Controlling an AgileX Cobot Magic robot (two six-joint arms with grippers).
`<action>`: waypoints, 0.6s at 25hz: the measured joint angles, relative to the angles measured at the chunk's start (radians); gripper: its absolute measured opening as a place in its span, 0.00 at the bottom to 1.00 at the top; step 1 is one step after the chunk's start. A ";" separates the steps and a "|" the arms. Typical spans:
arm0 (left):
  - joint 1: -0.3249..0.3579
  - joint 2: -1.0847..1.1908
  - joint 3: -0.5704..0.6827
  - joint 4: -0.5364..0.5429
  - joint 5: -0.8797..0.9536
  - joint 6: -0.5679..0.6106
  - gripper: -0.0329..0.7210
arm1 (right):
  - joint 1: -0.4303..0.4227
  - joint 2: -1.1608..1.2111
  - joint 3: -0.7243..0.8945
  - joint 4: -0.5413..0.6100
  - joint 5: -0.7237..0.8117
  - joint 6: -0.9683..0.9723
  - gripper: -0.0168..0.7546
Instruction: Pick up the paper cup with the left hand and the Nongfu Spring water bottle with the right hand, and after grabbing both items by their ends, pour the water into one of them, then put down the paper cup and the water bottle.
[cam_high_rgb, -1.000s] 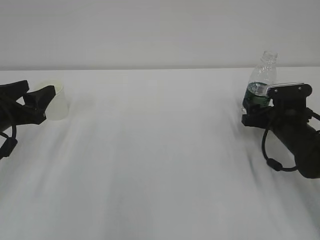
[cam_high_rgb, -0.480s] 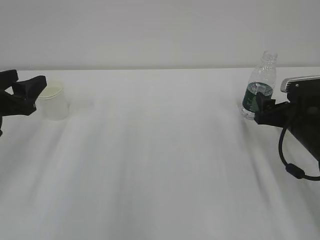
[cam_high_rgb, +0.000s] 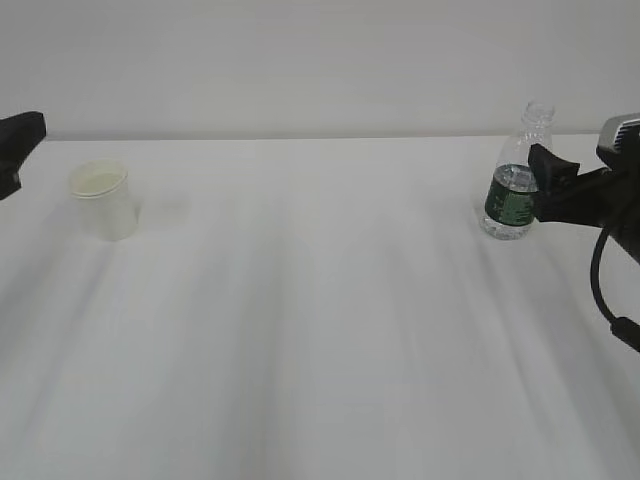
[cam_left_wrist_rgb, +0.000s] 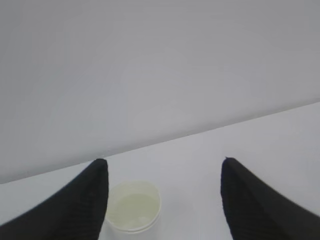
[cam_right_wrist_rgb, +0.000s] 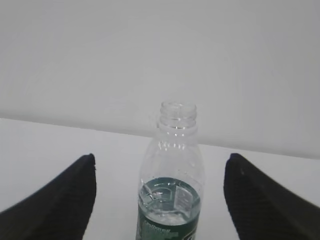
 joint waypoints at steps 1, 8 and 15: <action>0.000 -0.027 0.000 0.000 0.019 0.000 0.71 | 0.000 -0.021 0.003 -0.009 0.023 0.000 0.79; 0.000 -0.194 0.002 0.000 0.149 0.000 0.71 | 0.000 -0.173 0.006 -0.031 0.172 0.000 0.79; 0.000 -0.340 0.005 0.000 0.275 0.000 0.71 | 0.000 -0.345 0.009 -0.033 0.321 0.000 0.79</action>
